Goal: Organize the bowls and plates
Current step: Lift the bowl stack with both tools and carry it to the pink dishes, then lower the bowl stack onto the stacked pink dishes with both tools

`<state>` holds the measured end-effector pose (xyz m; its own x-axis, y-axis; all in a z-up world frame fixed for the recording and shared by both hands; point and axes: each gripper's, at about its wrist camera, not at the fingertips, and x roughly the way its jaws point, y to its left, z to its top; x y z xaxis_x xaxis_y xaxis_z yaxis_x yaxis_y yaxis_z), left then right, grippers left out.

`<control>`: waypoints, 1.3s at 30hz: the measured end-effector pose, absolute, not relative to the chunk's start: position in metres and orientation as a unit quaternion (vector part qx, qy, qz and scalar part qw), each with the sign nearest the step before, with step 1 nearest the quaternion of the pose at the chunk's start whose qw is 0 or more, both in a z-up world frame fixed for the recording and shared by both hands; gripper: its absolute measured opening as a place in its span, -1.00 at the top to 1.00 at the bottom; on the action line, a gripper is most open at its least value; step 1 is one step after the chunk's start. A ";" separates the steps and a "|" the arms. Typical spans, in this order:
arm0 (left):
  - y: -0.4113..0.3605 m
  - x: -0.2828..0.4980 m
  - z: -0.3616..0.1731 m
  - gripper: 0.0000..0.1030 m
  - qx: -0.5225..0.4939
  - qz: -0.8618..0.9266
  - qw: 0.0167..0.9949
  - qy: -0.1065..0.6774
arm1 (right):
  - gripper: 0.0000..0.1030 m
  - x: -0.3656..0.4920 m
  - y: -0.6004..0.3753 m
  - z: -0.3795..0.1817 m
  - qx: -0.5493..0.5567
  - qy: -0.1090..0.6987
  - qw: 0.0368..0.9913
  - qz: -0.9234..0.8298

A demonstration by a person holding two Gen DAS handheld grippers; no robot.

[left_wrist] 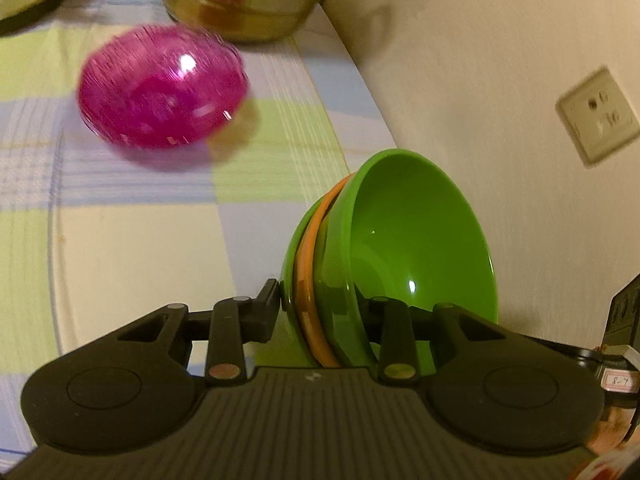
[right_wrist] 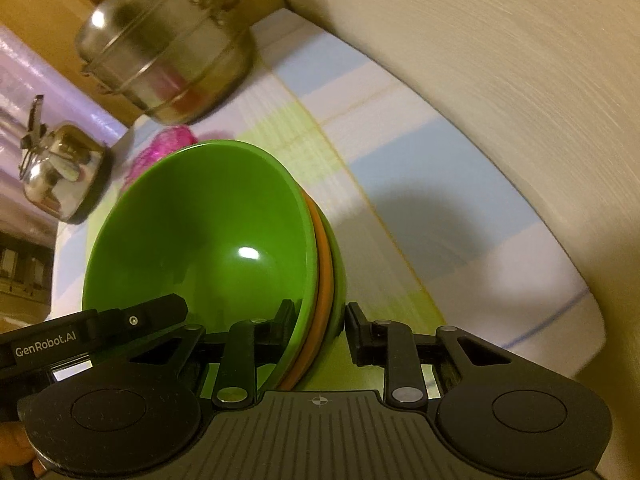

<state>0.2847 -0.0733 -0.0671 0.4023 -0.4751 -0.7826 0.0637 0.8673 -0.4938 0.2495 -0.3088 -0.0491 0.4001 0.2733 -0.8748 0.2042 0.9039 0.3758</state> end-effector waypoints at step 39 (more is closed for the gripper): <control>0.069 0.457 -0.081 0.46 -0.229 -0.067 0.840 0.487 | 0.47 0.477 -0.151 -0.068 0.184 0.556 0.803 0.111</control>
<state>0.4574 0.0689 -0.0806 0.5160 -0.3354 -0.7882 -0.1101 0.8866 -0.4493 0.4773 -0.1509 -0.0684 0.3566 0.3830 -0.8522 0.0270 0.9075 0.4191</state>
